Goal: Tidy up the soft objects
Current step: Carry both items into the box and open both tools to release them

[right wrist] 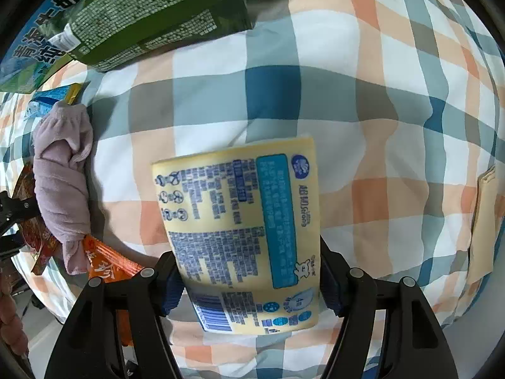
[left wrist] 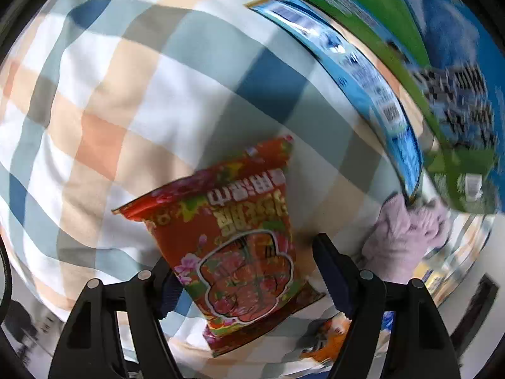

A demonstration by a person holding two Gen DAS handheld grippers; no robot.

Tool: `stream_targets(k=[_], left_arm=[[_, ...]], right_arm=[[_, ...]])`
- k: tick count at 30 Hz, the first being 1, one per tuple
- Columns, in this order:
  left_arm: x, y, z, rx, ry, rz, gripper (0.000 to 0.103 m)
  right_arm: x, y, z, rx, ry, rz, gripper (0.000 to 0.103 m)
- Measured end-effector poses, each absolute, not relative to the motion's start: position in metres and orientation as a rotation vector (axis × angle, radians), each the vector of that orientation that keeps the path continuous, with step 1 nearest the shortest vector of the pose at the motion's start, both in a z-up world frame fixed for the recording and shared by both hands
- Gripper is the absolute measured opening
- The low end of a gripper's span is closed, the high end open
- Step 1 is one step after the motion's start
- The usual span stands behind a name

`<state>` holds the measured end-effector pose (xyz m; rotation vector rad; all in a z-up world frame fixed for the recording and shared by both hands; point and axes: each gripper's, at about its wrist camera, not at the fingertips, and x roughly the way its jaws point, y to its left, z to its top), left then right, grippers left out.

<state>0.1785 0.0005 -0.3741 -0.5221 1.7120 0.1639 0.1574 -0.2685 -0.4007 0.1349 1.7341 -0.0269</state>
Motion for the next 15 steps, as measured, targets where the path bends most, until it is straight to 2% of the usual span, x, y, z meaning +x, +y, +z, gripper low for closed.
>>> stream_targets(k=[3,5,15], left_arm=[[0.17,0.023,-0.389,-0.504,1.68,0.179,0.052],[0.163,0.016,-0.389,-0.448,1.668,0.15,0.049],[0.169,-0.03,-0.32,-0.209,1.596,-0.037,0.046]], right_arm=[[0.161,-0.275,-0.408,0.12,1.722,-0.031,0.071],[0.168,-0.275,-0.406,0.104,1.711,-0.035,0.068],[0.181,-0.271,-0.389,0.075,1.652,-0.024,0.066]])
